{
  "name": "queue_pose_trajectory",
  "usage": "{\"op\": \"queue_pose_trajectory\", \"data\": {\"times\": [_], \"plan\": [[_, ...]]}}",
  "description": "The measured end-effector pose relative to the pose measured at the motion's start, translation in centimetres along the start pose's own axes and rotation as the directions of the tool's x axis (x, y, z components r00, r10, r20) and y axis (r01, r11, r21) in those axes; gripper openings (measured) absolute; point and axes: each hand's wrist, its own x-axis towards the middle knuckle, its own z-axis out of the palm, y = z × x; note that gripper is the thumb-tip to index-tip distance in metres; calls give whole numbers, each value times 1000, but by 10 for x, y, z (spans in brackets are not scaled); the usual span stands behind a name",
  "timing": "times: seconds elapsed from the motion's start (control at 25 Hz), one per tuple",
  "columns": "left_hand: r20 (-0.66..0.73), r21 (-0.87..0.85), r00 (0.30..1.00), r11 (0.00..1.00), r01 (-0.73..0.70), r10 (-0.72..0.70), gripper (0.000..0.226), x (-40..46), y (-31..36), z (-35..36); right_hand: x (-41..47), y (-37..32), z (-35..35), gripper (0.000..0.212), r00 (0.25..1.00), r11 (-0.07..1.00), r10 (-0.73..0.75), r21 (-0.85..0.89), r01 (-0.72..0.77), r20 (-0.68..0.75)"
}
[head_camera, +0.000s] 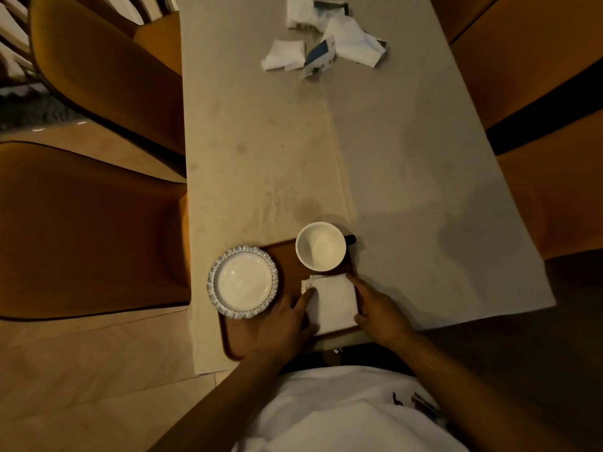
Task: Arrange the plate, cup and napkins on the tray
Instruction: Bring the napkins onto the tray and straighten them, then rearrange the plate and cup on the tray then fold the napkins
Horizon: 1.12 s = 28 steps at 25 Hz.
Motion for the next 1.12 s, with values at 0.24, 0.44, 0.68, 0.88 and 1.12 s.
{"op": "queue_pose_trajectory", "data": {"times": [0.24, 0.44, 0.68, 0.88, 1.12], "plan": [[-7, -39, 999, 999, -36, 35, 76, -3, -6, 2, 3, -3, 2, 87, 999, 1000, 13, -15, -14, -30], [-176, -252, 984, 966, -57, 12, 51, -17, -19, 1, 14, -40, 20, 51, 992, 997, -45, 60, 53, -118], [-398, -387, 893, 921, 43, -209, 23, -24, -57, -14, 33, -96, 38, 20, 972, 972, -234, 16, 235, -36], [-446, -450, 782, 865, 224, -435, 51, -27, -105, -30, 50, -139, 53, 55, 978, 976, -205, -87, 202, -37], [-391, -470, 826, 860, 201, -407, 45, -15, -139, -41, 67, -155, 60, 69, 990, 960, -140, -244, 134, -7]]}}
